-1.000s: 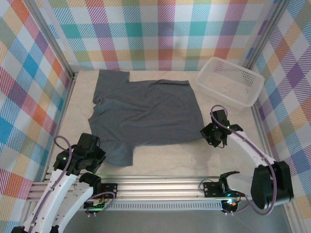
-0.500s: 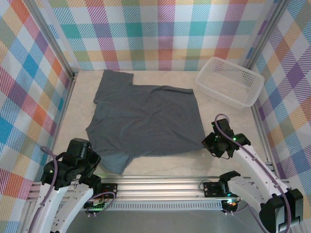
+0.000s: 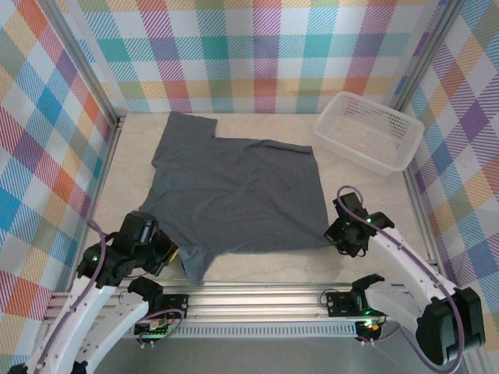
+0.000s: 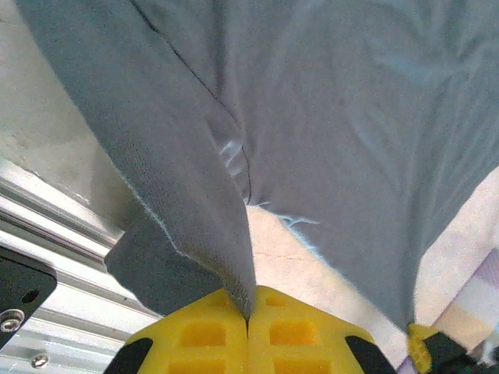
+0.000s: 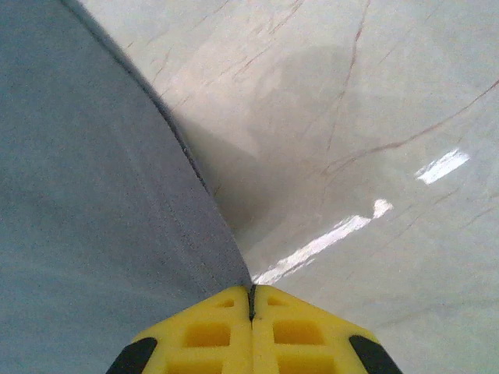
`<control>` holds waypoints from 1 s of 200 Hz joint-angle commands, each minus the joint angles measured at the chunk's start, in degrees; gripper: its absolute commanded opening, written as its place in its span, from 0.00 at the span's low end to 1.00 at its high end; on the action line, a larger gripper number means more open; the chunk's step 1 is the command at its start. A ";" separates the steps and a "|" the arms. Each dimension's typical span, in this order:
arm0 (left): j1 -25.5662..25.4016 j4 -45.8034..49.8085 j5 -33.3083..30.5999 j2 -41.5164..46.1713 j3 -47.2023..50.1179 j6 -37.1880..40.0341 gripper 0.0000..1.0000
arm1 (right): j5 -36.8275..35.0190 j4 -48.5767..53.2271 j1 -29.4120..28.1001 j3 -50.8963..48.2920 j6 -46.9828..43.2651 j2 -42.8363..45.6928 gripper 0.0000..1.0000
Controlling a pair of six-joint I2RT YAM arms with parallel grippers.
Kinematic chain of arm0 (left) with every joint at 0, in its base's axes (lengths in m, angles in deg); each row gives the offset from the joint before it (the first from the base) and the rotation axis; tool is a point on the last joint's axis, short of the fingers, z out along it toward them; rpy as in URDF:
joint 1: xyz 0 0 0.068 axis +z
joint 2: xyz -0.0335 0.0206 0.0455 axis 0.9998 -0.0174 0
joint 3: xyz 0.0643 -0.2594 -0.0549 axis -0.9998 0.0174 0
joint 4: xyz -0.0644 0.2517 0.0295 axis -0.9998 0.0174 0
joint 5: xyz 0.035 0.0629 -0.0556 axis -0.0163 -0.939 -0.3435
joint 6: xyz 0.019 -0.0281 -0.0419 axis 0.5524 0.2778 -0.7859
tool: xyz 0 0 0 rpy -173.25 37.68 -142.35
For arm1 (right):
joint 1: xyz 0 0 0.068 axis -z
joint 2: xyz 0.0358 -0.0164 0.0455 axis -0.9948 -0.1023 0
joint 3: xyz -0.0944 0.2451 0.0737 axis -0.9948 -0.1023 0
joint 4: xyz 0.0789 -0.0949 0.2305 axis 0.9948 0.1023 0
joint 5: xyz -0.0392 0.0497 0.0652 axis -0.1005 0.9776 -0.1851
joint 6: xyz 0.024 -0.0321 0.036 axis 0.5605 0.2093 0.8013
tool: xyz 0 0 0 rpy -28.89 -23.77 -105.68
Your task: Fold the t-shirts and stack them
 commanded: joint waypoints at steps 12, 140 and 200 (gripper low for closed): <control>-4.78 -4.58 -4.37 -3.43 0.68 -2.23 0.00 | -1.79 -2.65 2.54 1.95 -3.70 -4.44 0.00; -0.97 -1.12 -24.03 -19.94 -23.73 9.37 0.00 | 4.82 -4.52 3.51 6.97 -3.01 -9.45 0.00; 9.04 -10.24 -17.39 -26.55 -25.04 18.17 0.00 | 2.48 -5.04 4.28 13.05 -3.86 -16.25 0.00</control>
